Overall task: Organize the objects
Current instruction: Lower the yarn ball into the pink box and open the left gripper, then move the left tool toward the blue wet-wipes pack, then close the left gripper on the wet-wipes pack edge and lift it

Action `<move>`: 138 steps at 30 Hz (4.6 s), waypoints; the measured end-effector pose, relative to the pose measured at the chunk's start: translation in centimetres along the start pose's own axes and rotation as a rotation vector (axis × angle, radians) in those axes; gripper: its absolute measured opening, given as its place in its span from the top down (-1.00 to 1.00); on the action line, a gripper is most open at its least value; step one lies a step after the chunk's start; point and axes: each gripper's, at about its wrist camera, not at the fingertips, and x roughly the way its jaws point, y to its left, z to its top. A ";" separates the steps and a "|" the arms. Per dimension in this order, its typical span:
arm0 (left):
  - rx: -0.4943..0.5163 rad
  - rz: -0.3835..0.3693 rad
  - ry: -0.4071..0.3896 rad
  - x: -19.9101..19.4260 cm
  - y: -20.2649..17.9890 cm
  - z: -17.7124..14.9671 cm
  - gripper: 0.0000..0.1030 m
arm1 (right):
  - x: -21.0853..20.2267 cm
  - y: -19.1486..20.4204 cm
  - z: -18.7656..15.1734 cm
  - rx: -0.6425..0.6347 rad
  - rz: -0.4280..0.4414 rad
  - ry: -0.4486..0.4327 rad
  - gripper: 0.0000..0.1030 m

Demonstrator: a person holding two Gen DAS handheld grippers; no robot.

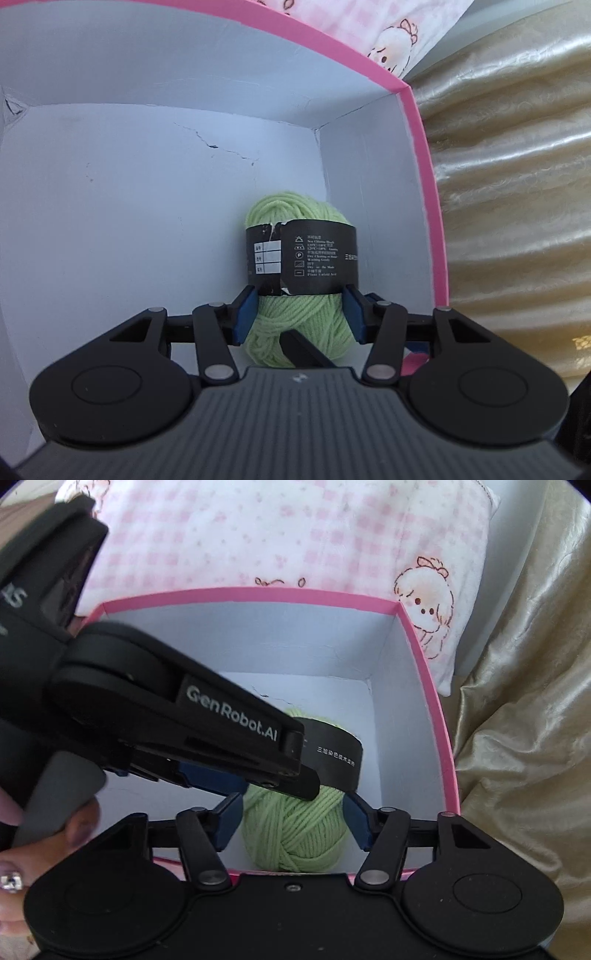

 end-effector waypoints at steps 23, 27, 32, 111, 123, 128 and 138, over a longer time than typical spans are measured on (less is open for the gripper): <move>0.077 0.014 -0.008 -4.6 -4.3 -0.1 0.04 | -5.2 -0.4 -0.3 0.062 -0.016 -0.125 -0.25; 0.151 0.137 -0.010 -7.8 -5.4 -1.9 -0.07 | -7.6 -0.1 -0.5 0.103 0.033 -0.109 -0.25; 0.210 0.212 0.012 -12.7 -5.0 -4.7 -0.16 | -10.9 1.3 -0.9 0.031 0.116 -0.031 -0.27; -0.483 0.379 -0.422 -33.4 35.9 -16.3 -0.30 | 0.3 42.0 -5.9 -0.870 0.571 -0.206 -0.72; -0.479 0.305 -0.388 -32.7 35.4 -17.2 0.38 | -0.3 39.2 -5.7 -0.619 0.629 -0.089 -0.34; -0.432 0.338 -0.372 -31.2 34.2 -17.7 0.55 | 0.6 37.8 -6.9 -0.454 0.676 -0.014 -0.47; -0.415 0.368 -0.370 -30.1 32.2 -19.0 0.54 | 0.1 37.4 -8.9 -0.504 0.654 -0.113 -0.37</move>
